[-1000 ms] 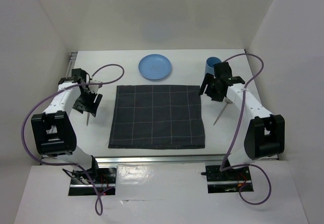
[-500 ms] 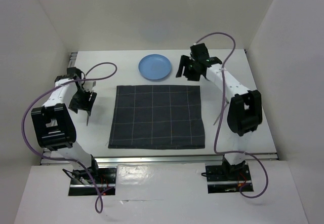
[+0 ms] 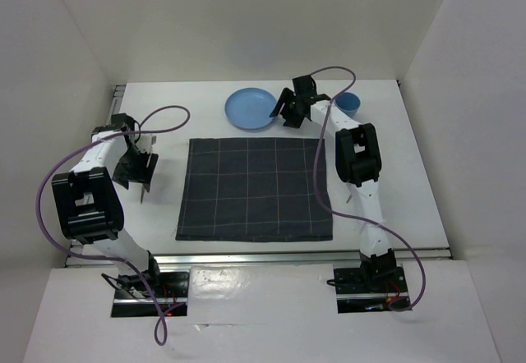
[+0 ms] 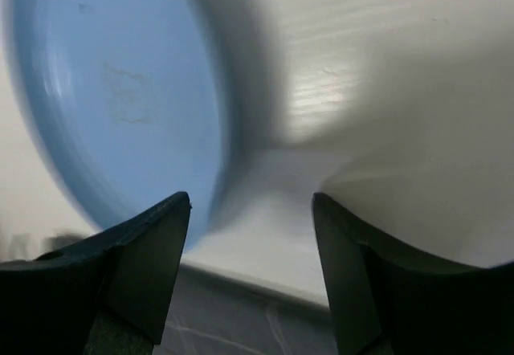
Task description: Set the dinner table for one person
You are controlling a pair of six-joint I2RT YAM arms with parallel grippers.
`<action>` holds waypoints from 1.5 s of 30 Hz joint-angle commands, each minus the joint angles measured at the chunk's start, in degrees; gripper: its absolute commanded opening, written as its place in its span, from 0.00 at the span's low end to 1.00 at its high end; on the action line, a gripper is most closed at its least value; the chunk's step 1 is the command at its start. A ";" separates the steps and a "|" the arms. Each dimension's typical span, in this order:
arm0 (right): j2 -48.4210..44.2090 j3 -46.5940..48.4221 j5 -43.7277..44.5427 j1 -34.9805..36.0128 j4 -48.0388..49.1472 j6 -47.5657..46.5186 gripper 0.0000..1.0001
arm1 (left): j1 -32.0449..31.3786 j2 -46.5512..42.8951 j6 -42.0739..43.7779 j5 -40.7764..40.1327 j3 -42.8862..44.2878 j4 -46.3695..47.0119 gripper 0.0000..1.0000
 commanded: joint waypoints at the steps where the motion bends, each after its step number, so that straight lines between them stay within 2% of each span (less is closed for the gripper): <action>1: 1.84 0.20 -3.47 -0.42 7.47 4.25 0.72 | 0.08 0.08 -1.28 1.87 -0.33 0.77 0.73; 4: 5.53 0.79 -8.13 -0.43 11.18 4.78 0.72 | 0.08 0.60 -1.28 2.67 -0.33 0.77 0.73; 6: 8.07 5.61 -8.67 -0.43 8.91 4.79 0.69 | 0.08 1.13 -1.28 2.67 -0.85 0.77 0.73; 8: 9.67 6.43 -8.14 -0.43 8.10 5.84 0.64 | 0.08 1.13 -1.28 2.14 -0.86 1.30 0.73; 9: 10.19 5.91 -8.14 -0.43 8.10 5.84 0.56 | 0.08 1.13 -1.28 2.14 -1.46 1.30 0.73; 11: 9.67 1.78 -11.29 -1.21 12.57 10.05 0.30 | 0.60 -0.09 -1.28 3.62 -2.00 1.30 0.73; 14: 8.45 -0.59 -13.06 -1.92 13.38 10.06 0.00 | 1.92 -0.71 -0.67 6.61 -1.47 0.25 0.73; 16: 6.69 -1.12 -15.95 -1.92 14.33 7.70 0.00 | 2.54 -1.32 -0.67 6.62 -1.47 0.25 0.73; 17: 5.72 -1.74 -21.27 -1.92 15.65 6.47 0.00 | 2.54 -1.33 -0.67 6.62 -1.47 0.25 0.73; 19: 2.04 -1.74 -25.61 -1.40 16.98 1.66 0.00 | 2.54 -1.33 -0.67 6.62 -1.47 0.77 0.73; 23: -9.02 -5.42 -26.42 -0.08 15.14 -3.73 0.00 | 3.07 -1.33 -0.67 6.62 -2.09 1.39 0.73; 24: -14.27 -9.18 -25.90 -0.07 14.18 -5.13 0.00 | 3.07 -1.33 -0.67 6.62 -2.09 1.39 0.73; 26: -18.87 -12.10 -22.92 0.54 10.24 -7.33 0.00 | 3.07 -1.33 -0.14 7.33 -2.61 1.39 0.73; 29: -27.22 -21.38 -14.50 2.81 2.41 -13.83 0.00 | 3.07 -1.33 -0.14 8.47 -2.61 1.39 0.73; 31: -32.92 -26.68 -13.77 2.83 -0.41 -15.51 0.00 | 3.07 -0.81 0.39 8.47 -2.61 1.39 0.73; 35: -38.92 -38.19 -7.02 6.16 -10.94 -17.97 0.00 | 3.07 -0.80 0.92 8.47 -2.61 1.92 0.73; 40: -43.85 -51.64 -1.48 11.43 -11.14 -15.17 0.00 | 3.07 0.78 0.92 9.17 0.10 0.87 0.72; 45: -43.86 -56.58 -0.93 12.14 -8.34 -12.71 0.00 | 3.07 0.78 0.92 10.23 0.73 0.34 0.72</action>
